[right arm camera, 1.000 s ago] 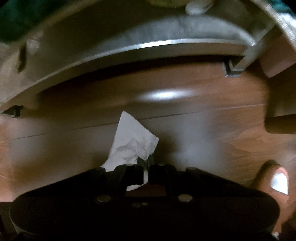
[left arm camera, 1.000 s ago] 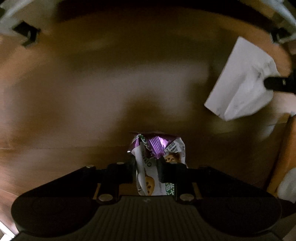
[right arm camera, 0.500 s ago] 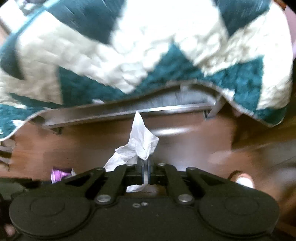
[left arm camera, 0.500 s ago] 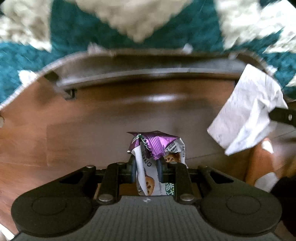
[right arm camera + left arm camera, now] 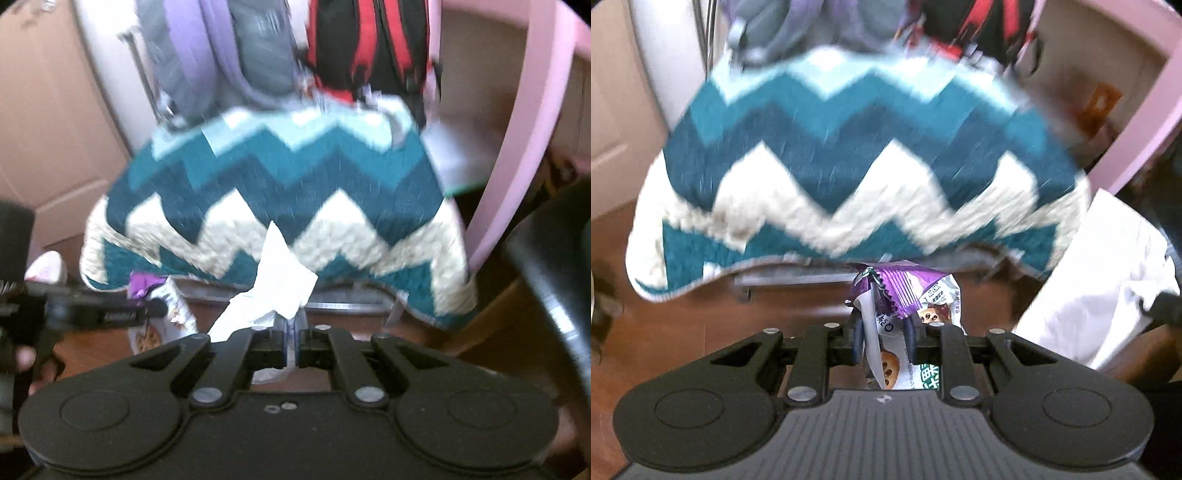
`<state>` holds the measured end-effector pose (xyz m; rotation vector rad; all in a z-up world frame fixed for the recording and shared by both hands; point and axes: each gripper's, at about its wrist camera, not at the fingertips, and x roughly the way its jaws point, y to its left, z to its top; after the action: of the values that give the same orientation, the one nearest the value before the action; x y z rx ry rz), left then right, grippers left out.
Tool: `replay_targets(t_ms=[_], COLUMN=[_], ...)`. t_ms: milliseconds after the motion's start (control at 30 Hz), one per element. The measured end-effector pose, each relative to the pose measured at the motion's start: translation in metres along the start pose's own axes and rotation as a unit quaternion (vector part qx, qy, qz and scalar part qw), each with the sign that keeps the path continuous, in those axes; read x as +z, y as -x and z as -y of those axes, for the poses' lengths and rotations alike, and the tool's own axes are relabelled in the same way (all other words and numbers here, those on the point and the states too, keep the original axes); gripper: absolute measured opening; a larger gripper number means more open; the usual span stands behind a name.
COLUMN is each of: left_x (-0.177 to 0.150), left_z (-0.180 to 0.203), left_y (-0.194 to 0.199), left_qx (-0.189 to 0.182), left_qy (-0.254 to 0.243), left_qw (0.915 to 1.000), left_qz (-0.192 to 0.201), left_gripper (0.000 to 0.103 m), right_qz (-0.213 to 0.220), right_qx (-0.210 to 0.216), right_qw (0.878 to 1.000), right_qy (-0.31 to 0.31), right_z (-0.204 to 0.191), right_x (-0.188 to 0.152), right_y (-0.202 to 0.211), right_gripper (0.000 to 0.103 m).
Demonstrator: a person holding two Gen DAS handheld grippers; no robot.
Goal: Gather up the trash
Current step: 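Carry the cookie wrapper in left while right carries the tissue to the teal bin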
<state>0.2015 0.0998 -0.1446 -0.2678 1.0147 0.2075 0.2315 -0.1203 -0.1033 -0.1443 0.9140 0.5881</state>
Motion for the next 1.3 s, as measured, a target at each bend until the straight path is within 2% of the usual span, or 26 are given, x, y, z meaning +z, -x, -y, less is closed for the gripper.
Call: replay_targets(t_ms=[200, 367, 533, 733, 933, 1133, 1200, 1300], left_x=[0.021, 0.04, 0.064, 0.096, 0.129, 0.155, 0.161, 0.171], left_z=[0.037, 0.079, 0.124, 0.188, 0.253, 0.321, 0.344, 0.374], left_y=[0.074, 0.13, 0.182, 0.236, 0.281, 0.312, 0.318, 0.317], left_qx=[-0.039, -0.067, -0.099, -0.13, -0.166, -0.192, -0.195, -0.206], left_qy=[-0.027, -0.063, -0.093, -0.141, -0.178, -0.22, -0.234, -0.245], left_qw=[0.9966, 0.9888, 0.9765, 0.9565, 0.938, 0.92, 0.9151, 0.9129], left_qz=[0.067, 0.118, 0.167, 0.22, 0.247, 0.262, 0.265, 0.254], left_gripper=[0.021, 0.021, 0.021, 0.021, 0.022, 0.022, 0.022, 0.022], right_qz=[0.059, 0.099, 0.153, 0.213, 0.232, 0.227, 0.218, 0.197], right_qx=[-0.007, -0.017, -0.045, -0.099, -0.142, -0.178, -0.184, -0.196], right_qw=[0.998, 0.995, 0.987, 0.972, 0.962, 0.957, 0.959, 0.96], right_qy=[0.025, 0.02, 0.014, 0.013, 0.007, -0.001, -0.003, -0.006], right_z=[0.01, 0.032, 0.058, 0.088, 0.124, 0.162, 0.174, 0.193], right_x=[0.002, 0.008, 0.023, 0.049, 0.068, 0.077, 0.081, 0.087], right_y=[0.084, 0.143, 0.204, 0.272, 0.325, 0.363, 0.372, 0.381], right_gripper=[0.004, 0.004, 0.004, 0.004, 0.004, 0.004, 0.004, 0.004])
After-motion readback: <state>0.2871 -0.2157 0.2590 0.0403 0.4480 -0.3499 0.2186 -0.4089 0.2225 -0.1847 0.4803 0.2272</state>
